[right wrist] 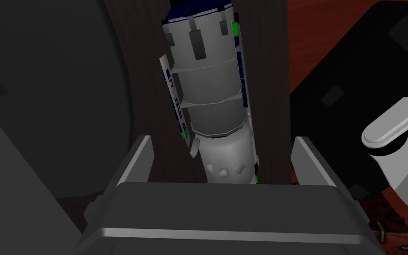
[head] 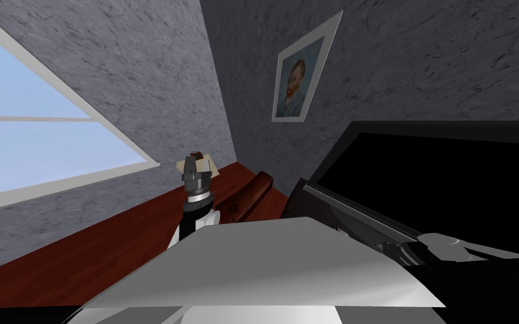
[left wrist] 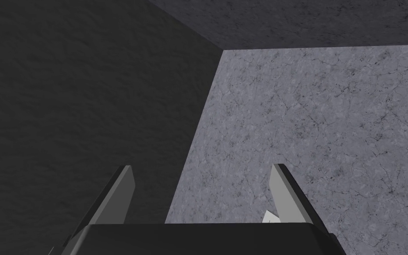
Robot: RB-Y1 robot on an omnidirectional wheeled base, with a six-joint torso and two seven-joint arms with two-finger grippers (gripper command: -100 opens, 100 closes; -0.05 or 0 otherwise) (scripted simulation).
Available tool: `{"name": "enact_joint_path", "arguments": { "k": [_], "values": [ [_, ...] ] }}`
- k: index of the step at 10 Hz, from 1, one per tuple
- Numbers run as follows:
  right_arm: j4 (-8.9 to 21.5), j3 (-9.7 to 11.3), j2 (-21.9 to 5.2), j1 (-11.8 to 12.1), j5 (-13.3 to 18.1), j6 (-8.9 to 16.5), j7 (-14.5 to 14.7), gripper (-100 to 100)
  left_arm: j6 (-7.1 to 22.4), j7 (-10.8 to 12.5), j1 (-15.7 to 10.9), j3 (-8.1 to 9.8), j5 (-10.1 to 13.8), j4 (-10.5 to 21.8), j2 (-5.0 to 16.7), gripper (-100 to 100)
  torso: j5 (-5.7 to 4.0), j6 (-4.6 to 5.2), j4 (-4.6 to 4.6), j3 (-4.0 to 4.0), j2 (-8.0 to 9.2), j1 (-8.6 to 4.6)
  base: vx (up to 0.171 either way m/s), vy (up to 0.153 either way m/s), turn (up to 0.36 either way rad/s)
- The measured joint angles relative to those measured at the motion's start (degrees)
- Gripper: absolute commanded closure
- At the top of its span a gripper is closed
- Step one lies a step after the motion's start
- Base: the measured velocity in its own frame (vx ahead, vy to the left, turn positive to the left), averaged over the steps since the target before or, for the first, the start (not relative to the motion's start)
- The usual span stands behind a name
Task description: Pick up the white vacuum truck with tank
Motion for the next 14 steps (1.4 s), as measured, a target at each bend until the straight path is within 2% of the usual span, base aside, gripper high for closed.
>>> {"name": "enact_joint_path", "arguments": {
  "k": [1,2,3,4,5,8,9,10,11,14],
  "values": [
    [0.6,0.1,1.8,-0.4,0.0,-0.2,0.2,-100,0.0,0.0,0.0,0.00,0.0,0.0,0.0,0,-0.02,-0.04,0.01,0.01,0.02,0.03,0.027,-0.031,0.035],
    [0.8,0.1,2.0,-0.5,0.0,-0.4,0.3,0,0.0,0.0,0.0,0.00,0.0,0.0,0.0,0,0.04,0.00,0.03,0.08,0.15,0.16,0.006,-0.006,-0.002],
    [0.8,0.1,2.0,-0.5,0.0,-0.3,0.3,-100,0.0,0.0,0.0,-0.01,0.0,0.0,0.0,0,0.06,0.00,0.05,0.14,0.24,0.26,0.015,-0.011,0.030],
    [1.1,-0.9,2.6,0.5,-0.1,-0.3,1.2,-100,0.0,0.0,0.0,-0.01,0.0,0.0,0.0,0,0.06,0.00,0.06,0.16,0.27,0.27,0.027,-0.033,0.089],
    [-2.1,-2.4,1.9,3.3,-0.4,1.2,1.5,-100,0.0,0.0,0.0,-0.01,0.0,0.0,0.0,0,0.06,-0.01,0.06,0.15,0.25,0.21,0.018,-0.018,0.052],
    [1.9,-3.5,3.9,2.9,-0.4,-0.2,4.2,-100,0.0,0.0,0.0,-0.01,0.0,0.0,0.0,0,0.07,0.01,0.07,0.17,0.30,0.30,0.008,-0.009,0.000],
    [1.8,-4.4,4.2,3.9,-0.4,-0.1,4.9,-100,0.0,0.0,0.0,-0.01,0.0,0.0,0.0,0,0.07,0.00,0.07,0.17,0.30,0.28,0.038,-0.045,0.116],
    [4.6,-6.1,6.0,4.5,-0.5,-0.8,7.0,-100,0.0,0.0,0.0,-0.01,0.0,0.0,0.0,0,0.05,-0.02,0.05,0.13,0.22,0.17,0.039,-0.031,0.079],
    [5.3,-6.9,6.5,5.2,-0.6,-1.1,8.4,-100,0.0,0.0,0.0,-0.01,0.0,0.0,0.0,0,0.05,-0.01,0.04,0.11,0.20,0.19,-0.006,0.007,-0.021],
    [3.2,-7.2,5.8,6.4,-0.8,-0.1,8.2,-100,0.0,0.0,0.0,-0.01,0.0,0.0,0.0,0,0.09,-0.01,0.08,0.20,0.34,0.33,-0.001,0.002,-0.006]
  ]
}}
